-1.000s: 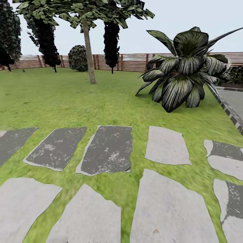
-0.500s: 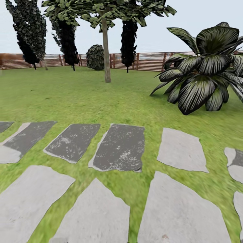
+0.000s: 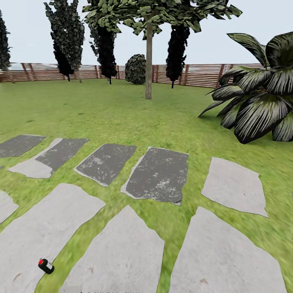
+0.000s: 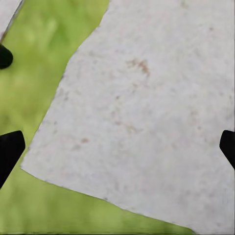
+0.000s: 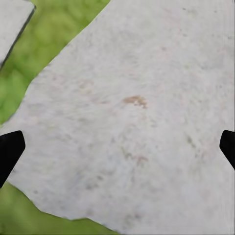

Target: In the garden, pick up the pesticide atomizer on the floor and spray pesticide onto both trees until each tree trunk is fully covered.

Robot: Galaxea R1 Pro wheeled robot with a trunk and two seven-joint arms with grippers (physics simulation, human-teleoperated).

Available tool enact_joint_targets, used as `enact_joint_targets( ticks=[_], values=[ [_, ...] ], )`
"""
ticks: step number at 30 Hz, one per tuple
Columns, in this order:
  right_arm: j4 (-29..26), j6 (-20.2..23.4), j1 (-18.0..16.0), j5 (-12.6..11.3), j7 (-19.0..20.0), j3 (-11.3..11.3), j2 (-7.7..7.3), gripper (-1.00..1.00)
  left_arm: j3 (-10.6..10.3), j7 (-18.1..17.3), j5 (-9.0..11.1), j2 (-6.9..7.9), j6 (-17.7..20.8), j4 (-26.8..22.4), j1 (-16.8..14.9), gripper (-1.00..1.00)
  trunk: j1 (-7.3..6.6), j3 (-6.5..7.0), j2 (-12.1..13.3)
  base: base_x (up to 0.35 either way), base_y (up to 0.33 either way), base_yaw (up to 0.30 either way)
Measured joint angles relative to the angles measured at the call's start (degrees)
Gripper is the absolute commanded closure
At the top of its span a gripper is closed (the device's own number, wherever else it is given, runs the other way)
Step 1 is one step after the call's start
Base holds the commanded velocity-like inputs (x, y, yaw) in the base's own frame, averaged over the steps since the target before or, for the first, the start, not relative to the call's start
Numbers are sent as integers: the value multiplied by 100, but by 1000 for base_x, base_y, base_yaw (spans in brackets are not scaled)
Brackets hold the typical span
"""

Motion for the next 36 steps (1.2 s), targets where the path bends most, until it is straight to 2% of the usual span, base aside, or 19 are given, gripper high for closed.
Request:
enact_joint_targets(
  ticks=[21, 36],
  values=[
    [-17, 0, 0, -3, 2, 0, 2, -100, 8, 0, 0, 9, 9, 0, 0, -100, 0, 0, 0, -1, 0, 278],
    [-17, 0, 0, -2, 2, 0, 0, -100, 9, 0, 0, 9, 9, 0, 0, -100, 0, 0, 0, -110, 101, 278]
  ],
)
